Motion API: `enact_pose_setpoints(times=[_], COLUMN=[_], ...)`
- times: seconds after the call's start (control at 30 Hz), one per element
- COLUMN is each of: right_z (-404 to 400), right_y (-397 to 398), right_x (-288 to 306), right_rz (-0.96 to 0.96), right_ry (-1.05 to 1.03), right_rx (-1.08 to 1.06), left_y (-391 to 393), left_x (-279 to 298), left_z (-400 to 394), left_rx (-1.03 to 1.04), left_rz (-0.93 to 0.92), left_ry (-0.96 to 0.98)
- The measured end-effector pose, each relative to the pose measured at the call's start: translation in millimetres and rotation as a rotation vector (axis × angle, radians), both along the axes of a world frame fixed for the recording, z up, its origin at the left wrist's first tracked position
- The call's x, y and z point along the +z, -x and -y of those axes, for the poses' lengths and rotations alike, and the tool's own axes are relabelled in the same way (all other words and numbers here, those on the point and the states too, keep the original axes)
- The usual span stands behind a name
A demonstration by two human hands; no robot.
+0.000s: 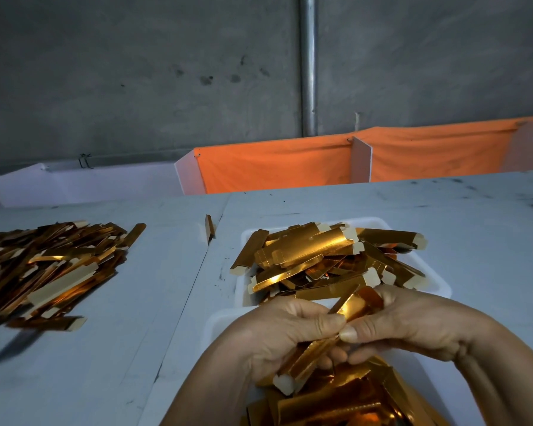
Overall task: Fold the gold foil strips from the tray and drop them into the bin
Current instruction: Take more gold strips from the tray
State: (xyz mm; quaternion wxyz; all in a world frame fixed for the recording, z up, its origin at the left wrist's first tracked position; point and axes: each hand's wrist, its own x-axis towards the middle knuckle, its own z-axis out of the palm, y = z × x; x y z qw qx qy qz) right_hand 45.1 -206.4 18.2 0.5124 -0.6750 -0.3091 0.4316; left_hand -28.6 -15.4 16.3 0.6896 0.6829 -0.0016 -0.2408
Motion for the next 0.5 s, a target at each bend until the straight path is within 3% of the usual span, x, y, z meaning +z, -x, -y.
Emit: enact_pose_setpoints(times=[0.23, 0.5], right_z=[4, 4], right_y=[-3, 1], right_x=[-1, 4], right_rz=[0.010, -0.046], right_ry=[0.006, -0.044], right_rx=[-0.102, -0.069], left_y=[-2, -3], left_x=[-2, -3], left_z=[-8, -8], left_rx=[-0.005, 0.009], left_rz=[-0.006, -0.008], left_ry=[0.058, 0.095])
